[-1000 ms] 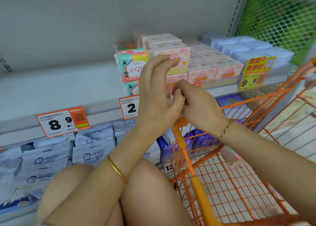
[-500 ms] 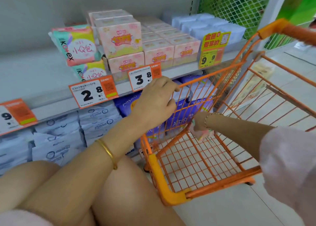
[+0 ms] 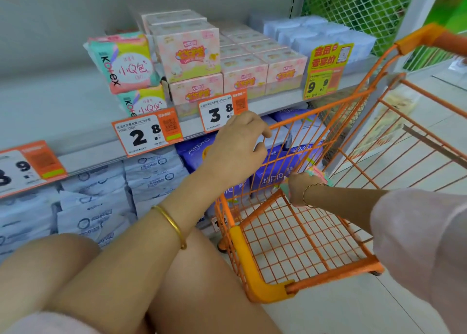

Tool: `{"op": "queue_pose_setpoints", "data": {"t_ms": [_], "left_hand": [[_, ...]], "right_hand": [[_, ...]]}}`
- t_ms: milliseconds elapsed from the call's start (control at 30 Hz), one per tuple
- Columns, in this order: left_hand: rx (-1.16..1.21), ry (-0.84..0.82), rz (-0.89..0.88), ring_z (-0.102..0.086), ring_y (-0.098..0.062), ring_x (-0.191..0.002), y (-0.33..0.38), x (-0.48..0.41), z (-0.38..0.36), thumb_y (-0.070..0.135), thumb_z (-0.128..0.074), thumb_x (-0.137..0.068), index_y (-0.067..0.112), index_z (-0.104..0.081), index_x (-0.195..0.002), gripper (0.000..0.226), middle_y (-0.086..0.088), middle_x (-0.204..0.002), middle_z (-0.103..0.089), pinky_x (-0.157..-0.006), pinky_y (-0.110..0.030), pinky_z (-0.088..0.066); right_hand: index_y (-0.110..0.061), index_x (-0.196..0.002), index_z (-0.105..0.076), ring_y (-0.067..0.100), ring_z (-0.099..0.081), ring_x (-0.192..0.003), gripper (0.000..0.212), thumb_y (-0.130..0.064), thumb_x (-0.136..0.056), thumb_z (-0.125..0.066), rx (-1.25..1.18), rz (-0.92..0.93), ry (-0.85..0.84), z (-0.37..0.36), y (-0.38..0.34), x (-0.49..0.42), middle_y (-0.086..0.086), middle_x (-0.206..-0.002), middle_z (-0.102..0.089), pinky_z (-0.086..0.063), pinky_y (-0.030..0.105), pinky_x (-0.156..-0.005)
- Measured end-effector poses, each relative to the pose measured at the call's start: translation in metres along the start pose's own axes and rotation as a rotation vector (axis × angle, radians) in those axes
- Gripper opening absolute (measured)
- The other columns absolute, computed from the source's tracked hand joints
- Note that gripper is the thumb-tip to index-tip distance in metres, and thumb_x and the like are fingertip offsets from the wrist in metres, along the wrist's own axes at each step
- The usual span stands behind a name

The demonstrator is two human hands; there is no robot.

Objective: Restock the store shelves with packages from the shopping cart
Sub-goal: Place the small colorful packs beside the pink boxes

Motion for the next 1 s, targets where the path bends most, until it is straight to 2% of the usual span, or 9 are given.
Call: {"op": "queue_pose_setpoints", "data": {"t_ms": [100,300,400,467,533,700,800,900,1000], "left_hand": [[-0.002,-0.008,0.015,-0.050,-0.027,-0.104,0.000,0.000,0.000,0.016,-0.041,-0.075,0.008,-0.065,-0.099,0.035,-0.007,-0.107,-0.057,-0.091,-0.044,-0.041],[0.015,-0.026,0.045,-0.049,-0.025,-0.104,0.001,0.000,0.000,0.017,-0.040,-0.076,0.010,-0.065,-0.099,0.035,-0.005,-0.108,-0.055,-0.092,-0.040,-0.040],[0.030,-0.027,0.054,-0.049,-0.026,-0.106,0.000,0.000,0.001,0.016,-0.040,-0.077,0.009,-0.065,-0.099,0.034,-0.006,-0.109,-0.055,-0.093,-0.038,-0.039],[0.036,-0.027,0.058,-0.050,-0.026,-0.105,0.000,0.000,0.001,0.015,-0.041,-0.076,0.010,-0.065,-0.099,0.034,-0.006,-0.108,-0.055,-0.092,-0.038,-0.040],[0.069,-0.001,0.054,-0.052,-0.025,-0.102,0.004,0.001,0.003,0.012,-0.042,-0.075,0.009,-0.065,-0.097,0.033,-0.007,-0.106,-0.057,-0.090,-0.036,-0.042],[0.237,0.168,0.060,-0.050,-0.013,-0.086,0.022,0.003,0.034,0.001,-0.045,-0.077,0.010,-0.063,-0.089,0.023,0.005,-0.091,-0.050,-0.072,-0.019,-0.040],[0.282,0.075,0.117,-0.052,-0.010,-0.081,0.031,0.008,0.066,0.002,-0.053,-0.084,0.013,-0.059,-0.100,0.021,0.001,-0.100,-0.052,-0.065,-0.006,-0.039],[0.188,-0.012,0.112,-0.051,-0.011,-0.096,0.029,0.021,0.097,0.007,-0.060,-0.080,0.013,-0.055,-0.115,0.036,-0.001,-0.110,-0.047,-0.073,-0.006,-0.038],[0.008,0.068,0.057,-0.047,-0.016,-0.107,0.020,0.033,0.123,0.024,-0.063,-0.063,0.011,-0.052,-0.122,0.061,-0.003,-0.114,-0.048,-0.089,-0.019,-0.035]], "right_hand": [[0.000,-0.133,-0.035,0.033,-0.048,-0.120,0.062,-0.037,-0.089,-0.058,0.007,0.021,-0.010,-0.003,-0.003,0.005,0.017,-0.129,-0.046,-0.049,0.037,-0.094],[0.007,-0.137,-0.026,0.034,-0.058,-0.110,0.059,-0.013,-0.090,-0.056,-0.043,-0.009,-0.043,-0.002,-0.002,0.007,0.018,-0.121,-0.054,-0.049,0.035,-0.078],[0.001,-0.111,-0.053,0.031,-0.064,-0.100,0.033,-0.017,-0.085,-0.063,-0.083,0.098,-0.227,0.022,0.002,0.011,0.011,-0.114,-0.061,-0.054,0.035,-0.083],[-0.004,-0.089,-0.064,0.021,-0.069,-0.074,0.022,-0.024,-0.080,-0.066,-0.240,0.141,-0.382,0.051,0.004,0.023,0.010,-0.091,-0.071,-0.058,0.029,-0.066],[-0.005,-0.080,-0.062,0.017,-0.064,-0.055,0.023,-0.028,-0.081,-0.062,-0.450,0.201,-0.412,0.083,0.005,0.042,0.006,-0.065,-0.067,-0.052,0.023,-0.051],[-0.006,-0.080,-0.056,0.028,-0.059,-0.063,0.018,-0.023,-0.087,-0.054,-0.872,0.331,-0.135,0.149,0.002,0.112,0.012,-0.070,-0.060,-0.051,0.033,-0.061],[-0.005,-0.080,-0.050,0.032,-0.059,-0.065,0.018,-0.021,-0.087,-0.055,-1.009,0.375,-0.003,0.172,-0.009,0.140,0.019,-0.073,-0.060,-0.049,0.033,-0.059],[0.003,-0.090,-0.054,0.031,-0.060,-0.062,0.021,-0.018,-0.089,-0.051,-1.076,0.430,0.050,0.191,-0.031,0.153,0.024,-0.077,-0.061,-0.051,0.031,-0.055],[0.001,-0.086,-0.055,0.031,-0.064,-0.067,0.023,-0.022,-0.090,-0.054,-1.171,0.540,0.106,0.207,-0.058,0.166,0.019,-0.075,-0.062,-0.056,0.038,-0.064]]}}
Point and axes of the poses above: each hand's wrist, its own x-axis away from the middle knuckle, its own z-axis out of the back of the hand, y = z × x, the point moved 2 cm from there along -x, towards the middle knuckle
